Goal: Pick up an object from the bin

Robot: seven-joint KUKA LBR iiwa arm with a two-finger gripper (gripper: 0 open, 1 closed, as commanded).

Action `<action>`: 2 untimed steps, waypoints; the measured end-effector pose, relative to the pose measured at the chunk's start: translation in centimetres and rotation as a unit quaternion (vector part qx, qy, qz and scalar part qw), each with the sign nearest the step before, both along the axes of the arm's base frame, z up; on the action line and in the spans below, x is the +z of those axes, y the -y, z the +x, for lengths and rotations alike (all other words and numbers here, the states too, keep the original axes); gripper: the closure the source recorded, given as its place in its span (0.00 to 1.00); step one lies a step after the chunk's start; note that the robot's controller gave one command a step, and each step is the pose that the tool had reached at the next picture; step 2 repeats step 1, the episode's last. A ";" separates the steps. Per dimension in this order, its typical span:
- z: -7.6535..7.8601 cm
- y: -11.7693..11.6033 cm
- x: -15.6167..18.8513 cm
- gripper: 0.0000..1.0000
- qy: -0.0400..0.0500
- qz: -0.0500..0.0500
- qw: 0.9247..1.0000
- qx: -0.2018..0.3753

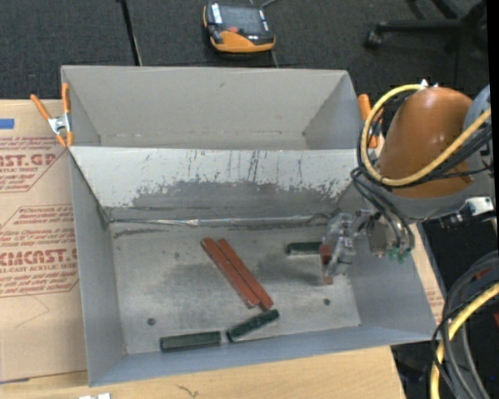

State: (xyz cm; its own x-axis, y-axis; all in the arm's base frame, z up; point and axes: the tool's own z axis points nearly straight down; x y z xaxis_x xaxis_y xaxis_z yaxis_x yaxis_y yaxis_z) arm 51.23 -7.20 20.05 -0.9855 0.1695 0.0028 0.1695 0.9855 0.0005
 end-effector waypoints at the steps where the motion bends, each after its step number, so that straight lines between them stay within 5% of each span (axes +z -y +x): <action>1: 0.4 0.1 1.4 1.00 0.001 0.000 1.000 -0.003; 2: 0.4 0.1 1.4 1.00 0.001 0.000 1.000 -0.003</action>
Offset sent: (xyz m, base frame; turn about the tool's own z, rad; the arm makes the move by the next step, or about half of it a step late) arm 0.0202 -0.0046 -0.0907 -0.2793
